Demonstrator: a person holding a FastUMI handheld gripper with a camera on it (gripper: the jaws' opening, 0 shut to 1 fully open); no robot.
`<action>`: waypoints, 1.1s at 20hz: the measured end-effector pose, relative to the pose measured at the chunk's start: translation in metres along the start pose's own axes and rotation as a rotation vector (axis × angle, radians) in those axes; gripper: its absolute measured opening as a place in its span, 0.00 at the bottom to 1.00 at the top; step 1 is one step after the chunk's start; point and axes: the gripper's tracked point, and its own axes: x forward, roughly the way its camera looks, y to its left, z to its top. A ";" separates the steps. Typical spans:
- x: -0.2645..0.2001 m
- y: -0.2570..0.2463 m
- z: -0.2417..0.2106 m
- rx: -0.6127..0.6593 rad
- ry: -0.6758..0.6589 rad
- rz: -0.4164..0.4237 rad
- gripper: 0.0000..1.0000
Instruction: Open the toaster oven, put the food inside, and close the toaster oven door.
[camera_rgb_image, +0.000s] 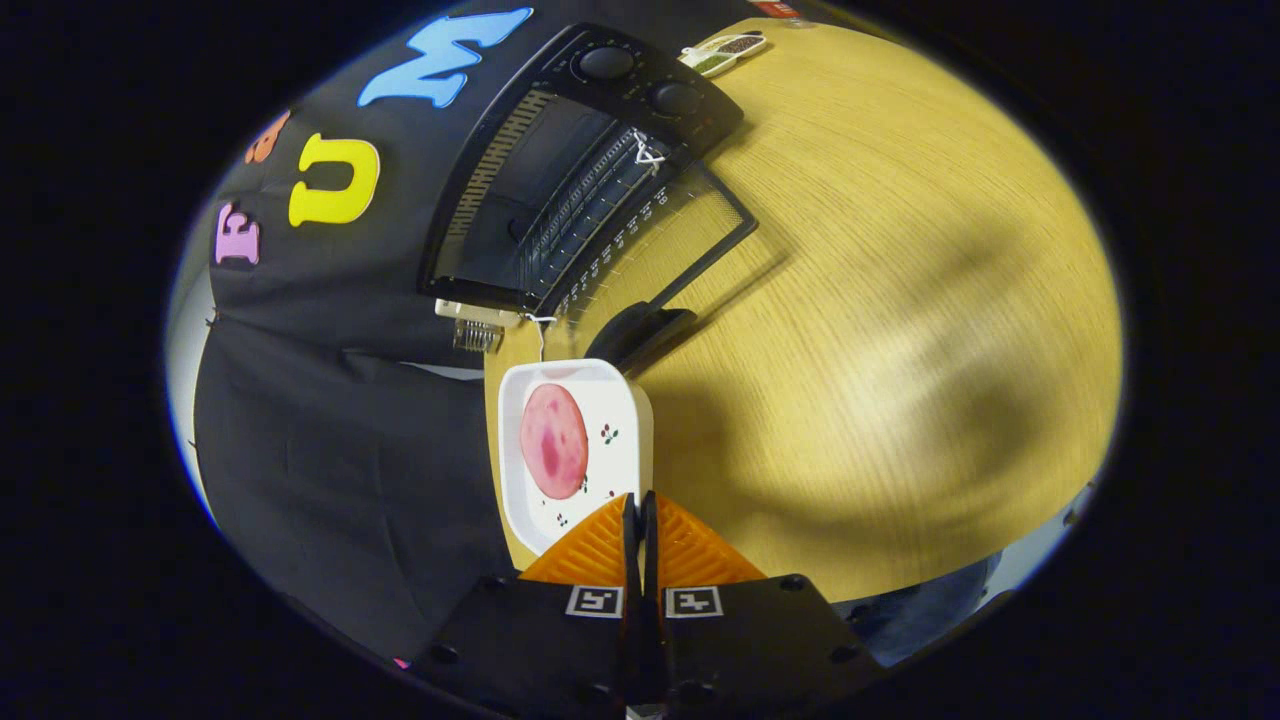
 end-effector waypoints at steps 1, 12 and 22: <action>0.005 0.005 0.000 0.011 -0.026 -0.003 0.02; 0.048 0.040 0.040 0.231 -0.276 -0.014 0.02; 0.079 0.057 0.117 0.429 -0.449 0.007 0.02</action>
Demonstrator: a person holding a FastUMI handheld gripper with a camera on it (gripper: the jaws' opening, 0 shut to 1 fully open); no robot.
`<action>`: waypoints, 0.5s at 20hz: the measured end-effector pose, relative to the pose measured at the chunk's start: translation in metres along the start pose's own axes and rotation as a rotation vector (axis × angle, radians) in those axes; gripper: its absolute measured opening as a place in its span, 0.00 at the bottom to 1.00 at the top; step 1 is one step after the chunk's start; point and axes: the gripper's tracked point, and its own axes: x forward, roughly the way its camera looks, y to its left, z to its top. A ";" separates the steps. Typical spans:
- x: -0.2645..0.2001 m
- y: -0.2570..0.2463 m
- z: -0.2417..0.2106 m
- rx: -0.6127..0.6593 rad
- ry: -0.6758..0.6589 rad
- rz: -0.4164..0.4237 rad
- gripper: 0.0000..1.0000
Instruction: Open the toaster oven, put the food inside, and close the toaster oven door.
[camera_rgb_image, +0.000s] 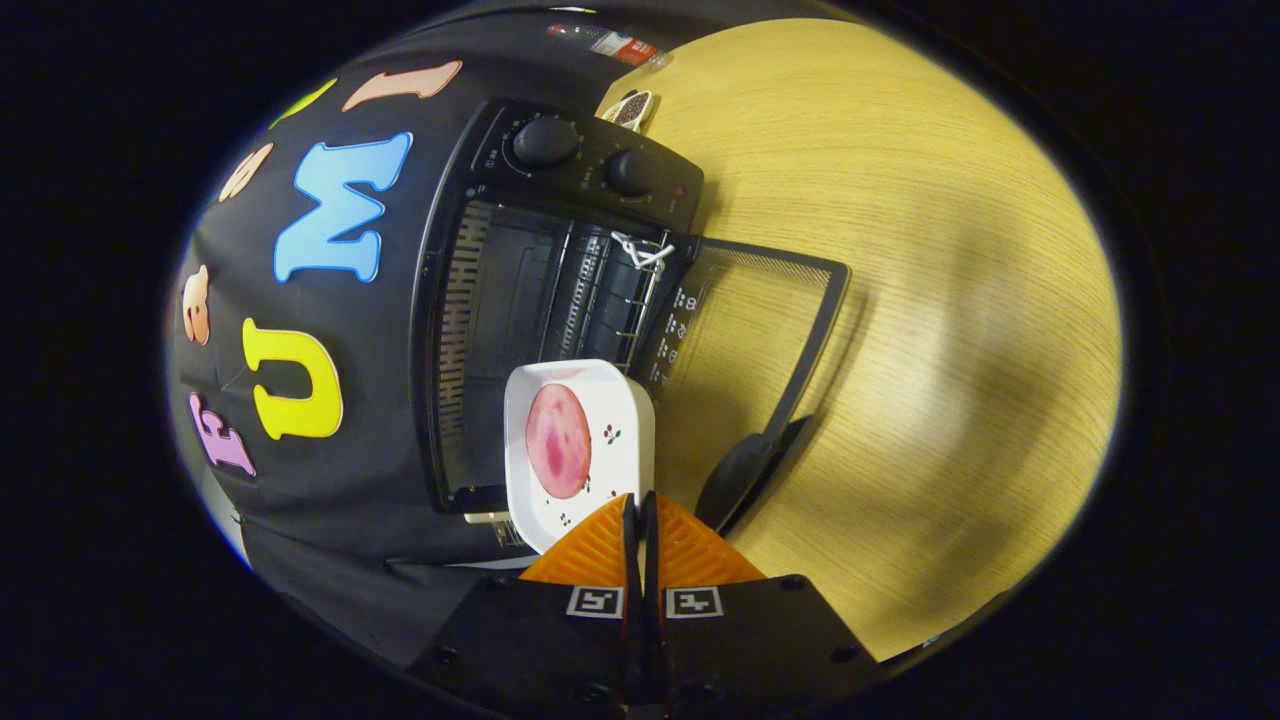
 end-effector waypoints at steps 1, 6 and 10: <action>0.006 0.005 0.004 0.021 -0.012 0.005 0.02; 0.032 0.026 0.022 0.154 -0.085 0.030 0.01; 0.051 0.034 0.036 0.222 -0.157 0.029 0.01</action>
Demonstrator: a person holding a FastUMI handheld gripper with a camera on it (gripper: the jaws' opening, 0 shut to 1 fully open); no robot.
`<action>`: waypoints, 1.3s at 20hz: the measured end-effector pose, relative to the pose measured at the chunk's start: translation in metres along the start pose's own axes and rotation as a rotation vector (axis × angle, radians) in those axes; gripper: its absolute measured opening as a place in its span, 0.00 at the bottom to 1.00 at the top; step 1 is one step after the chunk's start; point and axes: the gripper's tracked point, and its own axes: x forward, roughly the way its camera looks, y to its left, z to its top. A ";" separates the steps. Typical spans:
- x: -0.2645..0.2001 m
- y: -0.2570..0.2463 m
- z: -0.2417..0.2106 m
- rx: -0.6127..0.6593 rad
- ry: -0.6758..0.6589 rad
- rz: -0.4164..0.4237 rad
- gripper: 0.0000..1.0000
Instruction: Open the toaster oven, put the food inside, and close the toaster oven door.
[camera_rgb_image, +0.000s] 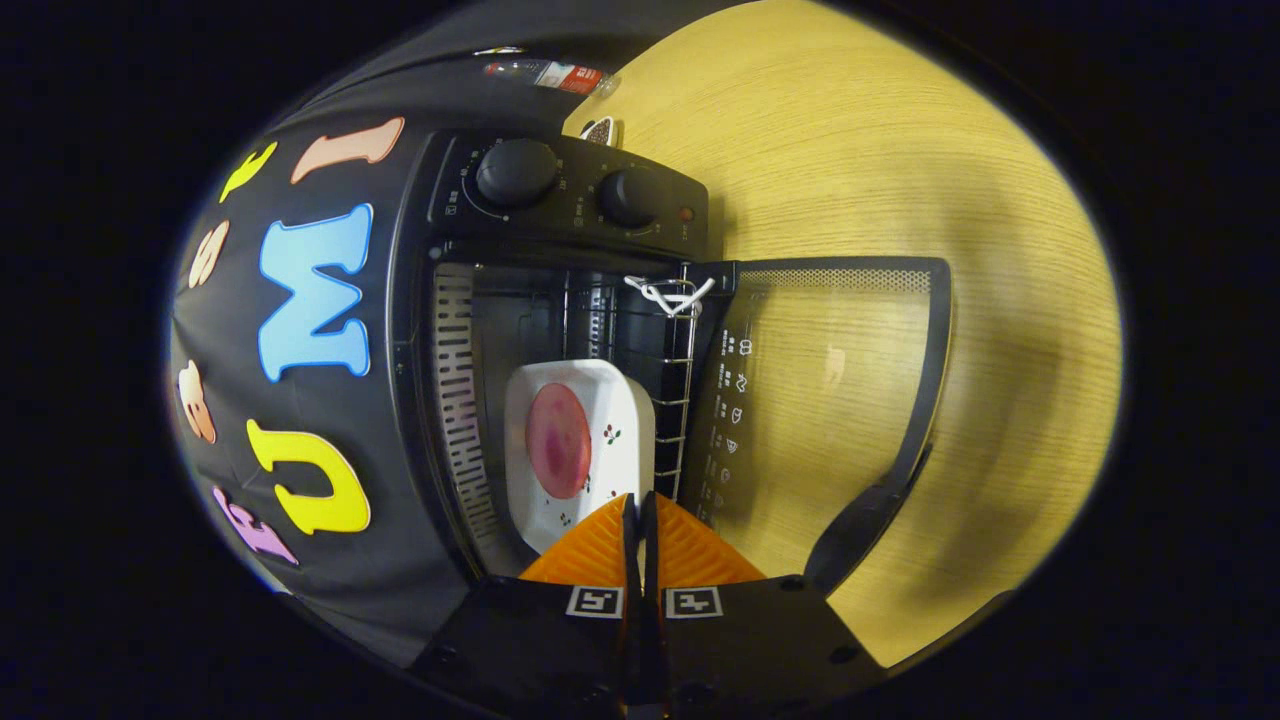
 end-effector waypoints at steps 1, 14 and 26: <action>0.004 0.002 0.004 0.006 -0.021 -0.003 0.02; 0.038 0.023 0.007 0.009 -0.100 0.060 0.12; -0.015 0.009 -0.021 -0.368 0.069 0.091 0.97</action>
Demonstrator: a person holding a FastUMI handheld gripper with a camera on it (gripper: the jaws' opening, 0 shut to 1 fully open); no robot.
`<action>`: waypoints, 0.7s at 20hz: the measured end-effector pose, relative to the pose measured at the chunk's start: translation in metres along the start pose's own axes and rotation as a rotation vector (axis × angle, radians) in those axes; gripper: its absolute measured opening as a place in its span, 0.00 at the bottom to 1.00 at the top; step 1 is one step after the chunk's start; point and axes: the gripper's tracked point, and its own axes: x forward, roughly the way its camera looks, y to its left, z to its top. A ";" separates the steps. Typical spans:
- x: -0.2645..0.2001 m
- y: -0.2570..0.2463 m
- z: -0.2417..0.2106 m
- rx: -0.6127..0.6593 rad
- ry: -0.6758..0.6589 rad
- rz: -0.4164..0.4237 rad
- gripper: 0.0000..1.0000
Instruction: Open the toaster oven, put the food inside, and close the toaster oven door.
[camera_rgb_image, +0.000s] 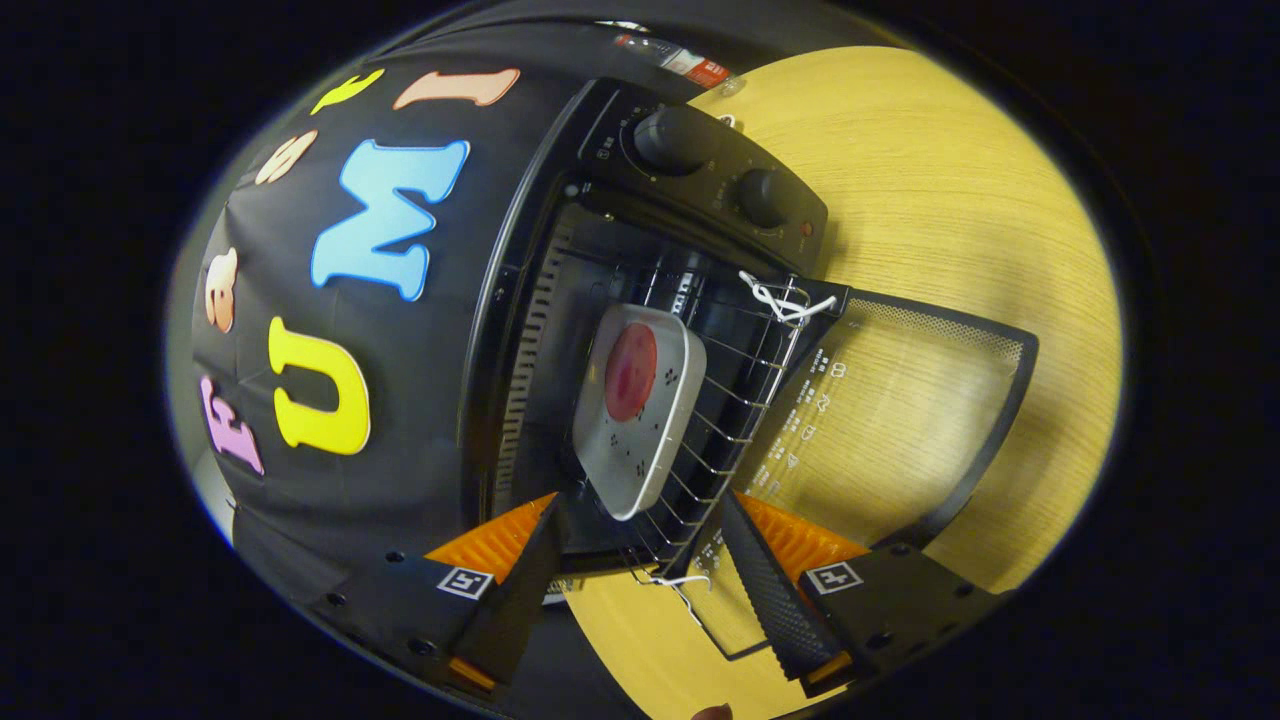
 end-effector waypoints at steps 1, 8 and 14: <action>-0.006 -0.003 -0.003 -0.042 0.012 -0.006 0.97; -0.050 -0.010 -0.023 -0.421 0.047 0.004 0.97; -0.076 -0.040 -0.038 -0.720 0.114 -0.072 0.98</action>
